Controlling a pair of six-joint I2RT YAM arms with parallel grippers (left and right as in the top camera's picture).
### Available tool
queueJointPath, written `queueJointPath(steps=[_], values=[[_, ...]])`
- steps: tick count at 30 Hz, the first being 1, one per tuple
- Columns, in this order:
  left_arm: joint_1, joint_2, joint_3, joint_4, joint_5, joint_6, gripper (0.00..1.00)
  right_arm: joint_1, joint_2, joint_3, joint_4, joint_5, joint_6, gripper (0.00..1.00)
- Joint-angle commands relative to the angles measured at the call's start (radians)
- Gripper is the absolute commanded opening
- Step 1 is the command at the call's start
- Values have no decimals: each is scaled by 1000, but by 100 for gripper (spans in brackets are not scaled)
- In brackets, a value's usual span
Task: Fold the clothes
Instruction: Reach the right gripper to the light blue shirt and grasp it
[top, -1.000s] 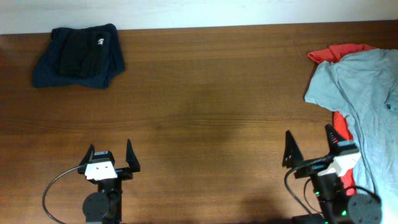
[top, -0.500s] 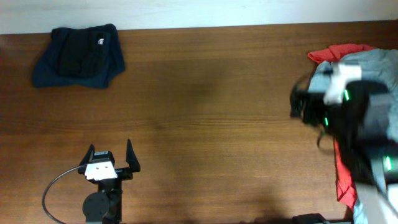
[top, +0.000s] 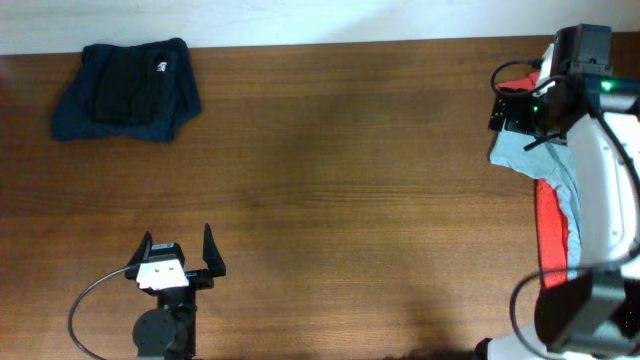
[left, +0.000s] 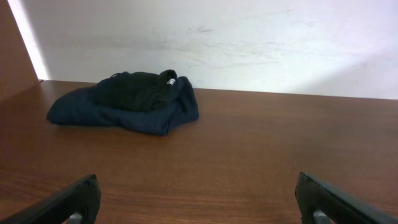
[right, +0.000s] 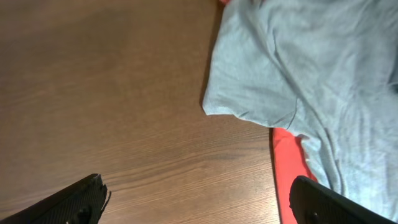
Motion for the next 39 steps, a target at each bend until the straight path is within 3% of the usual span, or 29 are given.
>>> queueJointPath(steps=[1,3,7,9,39], values=[[-4,-8,-2,-5,8,19,100,-18,95,23,9,-19,9,99],[-4,-8,-2,-4,8,19,100,-26,147,23,18,-19,10,99],[-4,-8,-2,-4,8,19,100,-59,245,23,37,-19,77,84],[-4,-8,-2,-4,8,19,100,-79,283,23,48,-24,117,83],[-4,-8,-2,-4,8,19,100,-77,557,9,280,-101,109,83]])
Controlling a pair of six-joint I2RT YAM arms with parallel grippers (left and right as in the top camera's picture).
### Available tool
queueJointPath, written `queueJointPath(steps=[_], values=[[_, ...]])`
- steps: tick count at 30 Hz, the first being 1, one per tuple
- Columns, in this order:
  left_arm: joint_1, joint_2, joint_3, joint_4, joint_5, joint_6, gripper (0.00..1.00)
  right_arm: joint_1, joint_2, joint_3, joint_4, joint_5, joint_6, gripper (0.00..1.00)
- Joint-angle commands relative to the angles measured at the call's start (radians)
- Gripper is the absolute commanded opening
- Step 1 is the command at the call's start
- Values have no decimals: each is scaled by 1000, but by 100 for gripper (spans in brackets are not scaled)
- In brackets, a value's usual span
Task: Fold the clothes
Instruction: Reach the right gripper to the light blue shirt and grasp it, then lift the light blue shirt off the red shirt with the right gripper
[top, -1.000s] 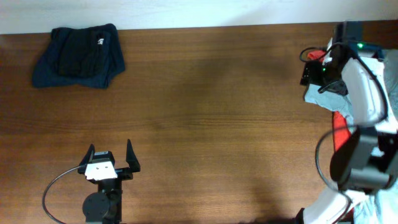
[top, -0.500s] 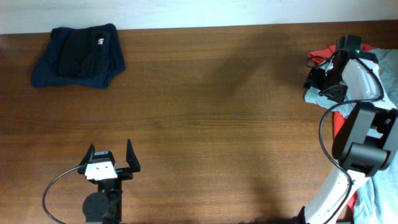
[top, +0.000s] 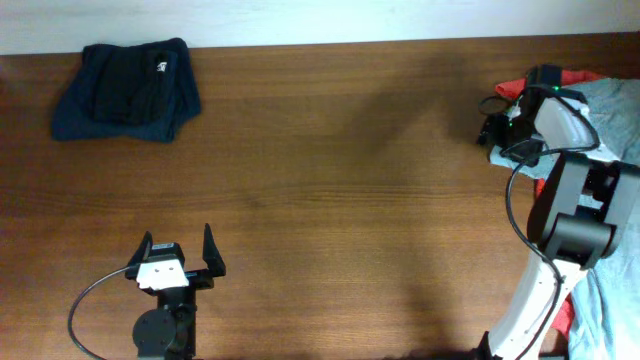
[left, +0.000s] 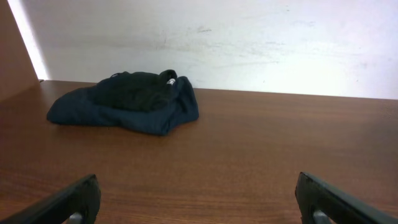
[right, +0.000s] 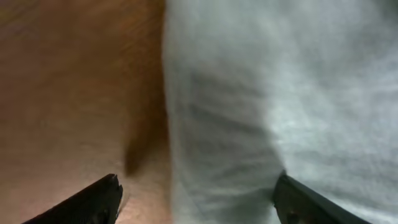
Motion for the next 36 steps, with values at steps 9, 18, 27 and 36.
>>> queueJointPath(steps=[9,18,27,36], values=[[-4,-8,-2,-4,8,19,100,14,39,3,-3,-5,8,51],[-4,-8,-2,-4,8,19,100,13,33,8,-22,-5,8,4],[-4,-8,-2,-4,8,19,100,13,-76,105,-118,10,-46,4],[-4,-8,-2,-4,8,19,100,13,-277,136,-165,10,-46,4]])
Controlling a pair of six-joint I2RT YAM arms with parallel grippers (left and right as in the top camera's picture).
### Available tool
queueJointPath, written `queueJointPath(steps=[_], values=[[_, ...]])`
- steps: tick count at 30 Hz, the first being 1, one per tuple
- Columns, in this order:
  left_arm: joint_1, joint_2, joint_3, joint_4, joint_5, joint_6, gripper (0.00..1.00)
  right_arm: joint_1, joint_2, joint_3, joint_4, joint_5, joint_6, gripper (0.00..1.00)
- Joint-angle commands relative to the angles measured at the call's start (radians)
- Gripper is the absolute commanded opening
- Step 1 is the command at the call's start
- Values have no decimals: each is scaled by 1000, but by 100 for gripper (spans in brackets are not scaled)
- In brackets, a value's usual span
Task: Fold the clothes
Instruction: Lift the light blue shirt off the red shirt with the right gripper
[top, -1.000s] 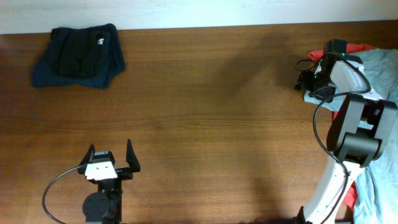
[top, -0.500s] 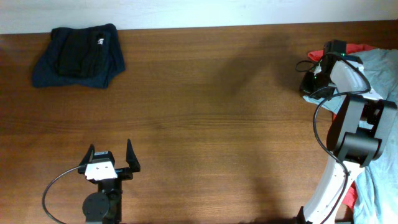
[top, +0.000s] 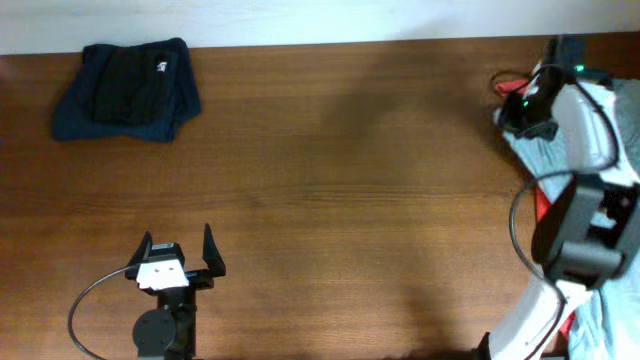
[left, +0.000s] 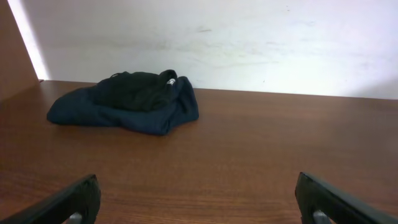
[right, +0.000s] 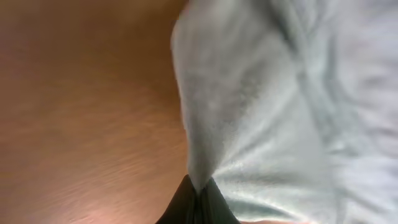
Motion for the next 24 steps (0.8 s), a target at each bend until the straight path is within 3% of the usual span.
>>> queueJointPath(steps=[1,8,24], values=[[-4,-8,-2,-4,8,19,100,5,-159,36,-11,6,-11,4],[-4,-8,-2,-4,8,19,100,8,-298,36,-71,5,-11,4],[-4,-8,-2,-5,8,19,100,9,-305,36,-153,-14,-33,4]])
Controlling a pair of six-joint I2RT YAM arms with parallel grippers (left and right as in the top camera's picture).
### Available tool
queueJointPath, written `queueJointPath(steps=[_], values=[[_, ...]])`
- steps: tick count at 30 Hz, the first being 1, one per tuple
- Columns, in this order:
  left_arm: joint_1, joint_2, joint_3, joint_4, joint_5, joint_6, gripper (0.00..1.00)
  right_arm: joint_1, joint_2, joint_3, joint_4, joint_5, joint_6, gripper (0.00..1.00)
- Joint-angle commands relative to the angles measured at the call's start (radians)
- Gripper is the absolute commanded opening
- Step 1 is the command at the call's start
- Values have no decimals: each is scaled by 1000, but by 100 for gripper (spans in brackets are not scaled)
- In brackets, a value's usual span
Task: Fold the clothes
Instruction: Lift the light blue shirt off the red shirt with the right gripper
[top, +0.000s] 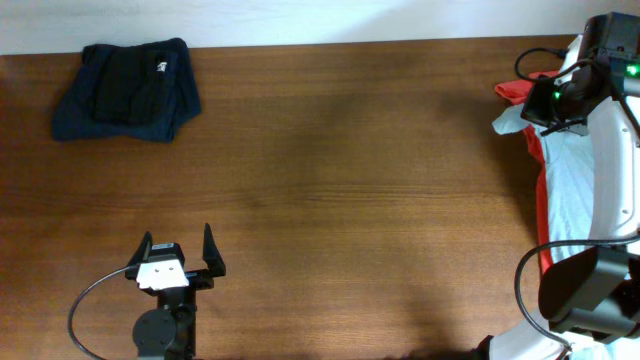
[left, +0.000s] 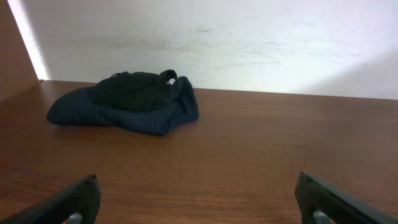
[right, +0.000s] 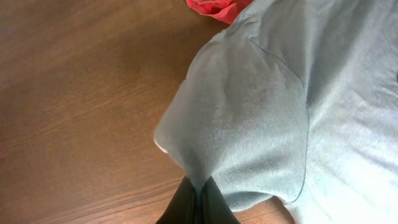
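A light blue-grey shirt (top: 570, 180) lies along the table's right edge over a red garment (top: 512, 90). My right gripper (top: 553, 103) is shut on a fold of the shirt (right: 249, 118) near its sleeve, lifting the cloth off the wood; the pinch (right: 198, 196) sits at the bottom of the right wrist view. A folded dark navy garment (top: 125, 88) rests at the far left back corner, also visible as a dark bundle (left: 127, 99). My left gripper (top: 177, 262) stands open near the front edge, its fingertips (left: 74, 199) far apart over bare wood.
The brown wooden table (top: 340, 190) spreads between the two piles. A white wall (left: 249, 43) runs behind the table's far edge. The right arm's white body (top: 615, 170) and black cable hang over the right edge.
My right gripper, shut on the blue-grey shirt, has gone from the table's right edge to higher up and further right, and the sleeve now hangs from it. The left arm stayed put.
My right gripper was open above the shirt's corner at the right edge. Then it was low against the cloth, still open. After that it was shut on a fold of the shirt, and now it holds that fold raised off the table. The left gripper stayed open throughout.
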Motion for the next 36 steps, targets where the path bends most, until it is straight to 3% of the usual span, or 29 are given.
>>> queueJointPath(steps=[1,36], values=[[-4,-8,-2,-4,8,19,100,8,-15,19,-9,-11,-11,4],[-4,-8,-2,-5,8,19,99,8,-15,19,-45,-32,-15,4]])
